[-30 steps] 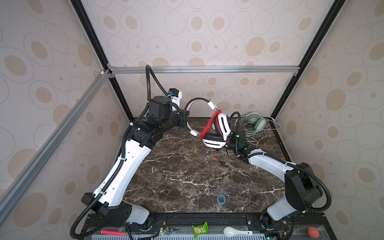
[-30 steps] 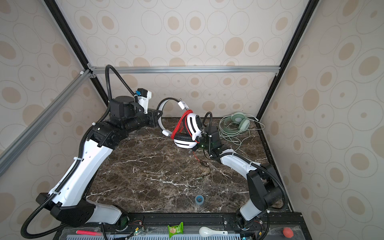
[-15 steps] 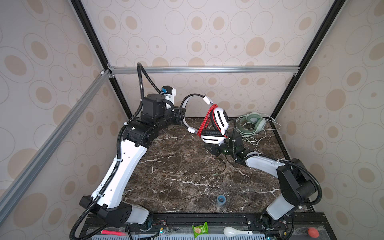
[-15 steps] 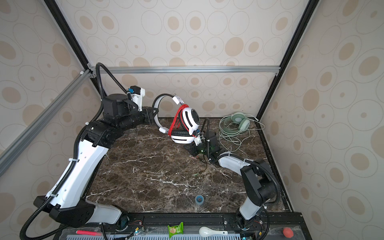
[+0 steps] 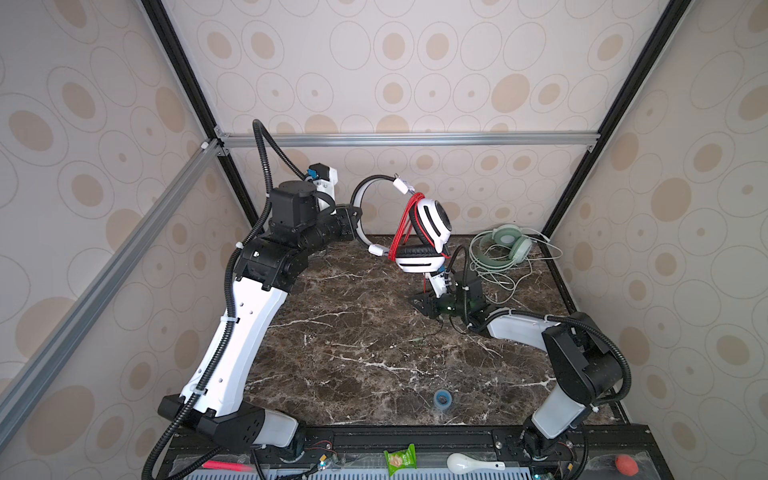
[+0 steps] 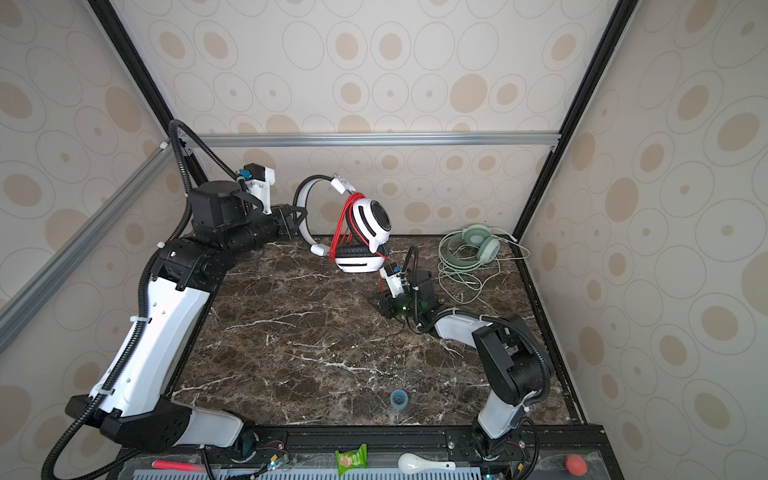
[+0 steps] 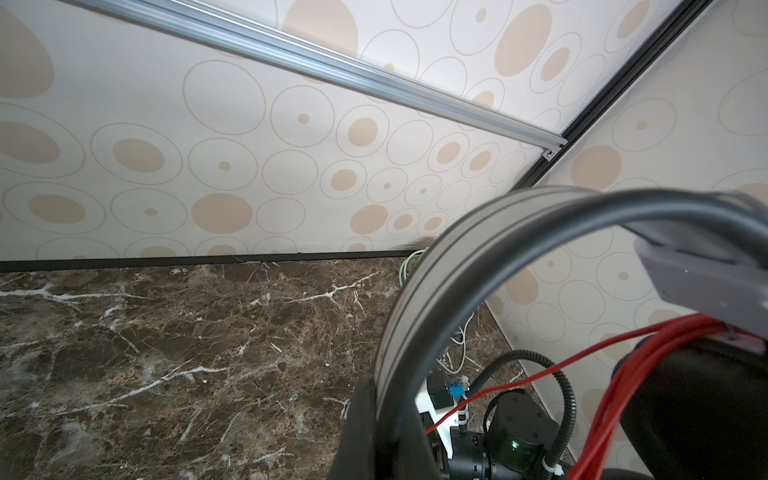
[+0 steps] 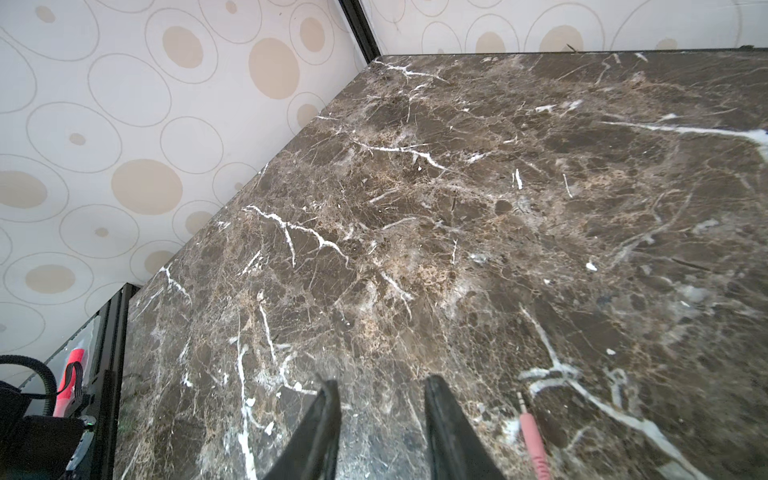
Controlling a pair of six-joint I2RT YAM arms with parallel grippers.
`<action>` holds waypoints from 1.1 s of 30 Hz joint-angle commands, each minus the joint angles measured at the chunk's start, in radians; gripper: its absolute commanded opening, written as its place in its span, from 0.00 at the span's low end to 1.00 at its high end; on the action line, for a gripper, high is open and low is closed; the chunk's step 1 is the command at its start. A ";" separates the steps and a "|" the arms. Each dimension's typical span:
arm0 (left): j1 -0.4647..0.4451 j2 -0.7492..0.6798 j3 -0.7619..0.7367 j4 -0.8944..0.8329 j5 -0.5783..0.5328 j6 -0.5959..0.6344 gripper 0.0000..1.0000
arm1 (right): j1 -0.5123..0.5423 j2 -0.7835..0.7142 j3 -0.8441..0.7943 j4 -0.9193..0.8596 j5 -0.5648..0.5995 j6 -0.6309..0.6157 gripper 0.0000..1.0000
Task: Wrap the headphones
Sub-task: 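Grasp the red cable below the earcups with the right gripper while the left lifts, then pull the red cable down toward the robot with the right gripper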
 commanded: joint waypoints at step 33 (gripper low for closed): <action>0.039 -0.066 -0.041 0.176 -0.020 -0.157 0.00 | -0.003 -0.018 -0.134 0.033 0.024 -0.004 0.00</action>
